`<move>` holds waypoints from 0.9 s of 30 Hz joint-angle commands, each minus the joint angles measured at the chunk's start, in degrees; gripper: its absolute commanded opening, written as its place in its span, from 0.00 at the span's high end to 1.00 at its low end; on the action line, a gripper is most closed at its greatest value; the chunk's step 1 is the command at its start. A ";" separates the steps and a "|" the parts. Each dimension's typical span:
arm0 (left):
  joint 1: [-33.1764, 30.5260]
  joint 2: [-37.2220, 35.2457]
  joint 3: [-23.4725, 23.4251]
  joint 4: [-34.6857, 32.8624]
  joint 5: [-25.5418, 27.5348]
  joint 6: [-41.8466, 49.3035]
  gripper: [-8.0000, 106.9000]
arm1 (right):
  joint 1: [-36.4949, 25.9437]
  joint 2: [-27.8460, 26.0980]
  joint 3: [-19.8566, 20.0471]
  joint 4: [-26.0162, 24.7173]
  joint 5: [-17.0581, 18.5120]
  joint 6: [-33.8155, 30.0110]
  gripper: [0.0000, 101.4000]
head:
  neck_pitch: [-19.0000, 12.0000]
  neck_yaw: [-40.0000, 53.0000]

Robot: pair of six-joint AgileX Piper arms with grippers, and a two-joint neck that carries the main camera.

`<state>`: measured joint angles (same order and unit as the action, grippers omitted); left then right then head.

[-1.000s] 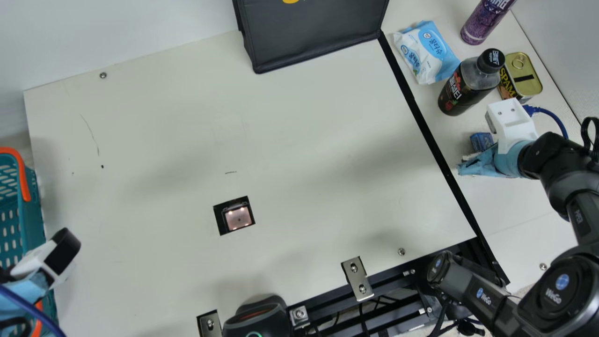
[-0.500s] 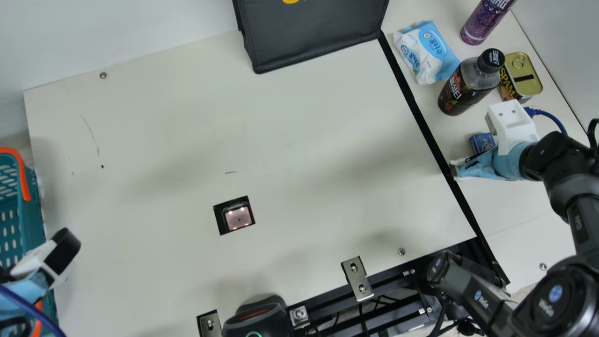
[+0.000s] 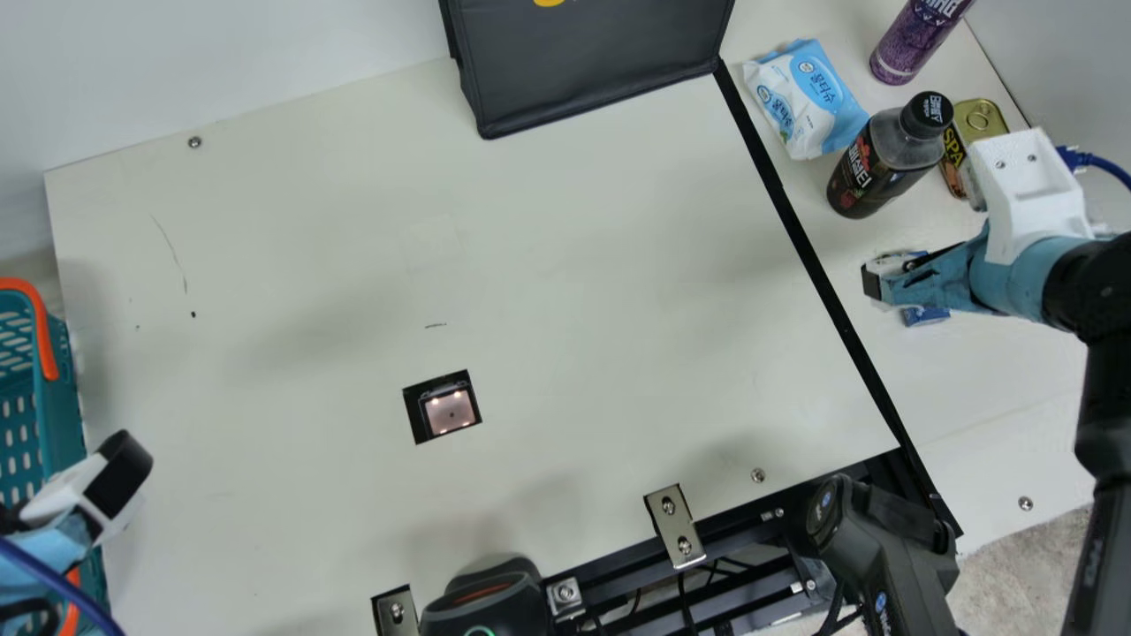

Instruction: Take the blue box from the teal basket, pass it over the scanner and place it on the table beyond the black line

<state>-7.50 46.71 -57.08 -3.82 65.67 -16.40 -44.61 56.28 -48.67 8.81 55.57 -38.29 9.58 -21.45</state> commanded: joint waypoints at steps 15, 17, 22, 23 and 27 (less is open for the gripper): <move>0.00 0.00 0.00 0.00 0.00 0.00 0.15 | 13.43 -8.49 -13.95 3.40 9.31 13.87 0.06 | -1.66 -0.13; 0.00 0.00 0.00 0.00 0.00 0.00 0.15 | 14.94 -8.70 -14.40 3.97 9.43 14.90 0.06 | -1.66 -0.13; 1.80 -1.04 -3.63 0.71 1.17 5.01 0.15 | 20.26 -9.53 -15.51 1.70 10.31 18.80 0.06 | -1.66 6.55; 2.16 -1.25 -4.35 0.86 1.40 6.01 0.15 | 21.26 -9.69 -15.74 1.25 10.45 19.58 0.06 | -1.66 7.88; 3.60 -2.08 -7.25 1.43 2.34 10.02 0.15 | 25.27 -10.35 -16.63 -0.56 11.03 22.70 0.06 | -1.66 13.22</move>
<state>-4.14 44.72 -63.33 -2.35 67.78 -8.08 -21.20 46.02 -65.11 8.73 66.48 -16.85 9.58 -12.30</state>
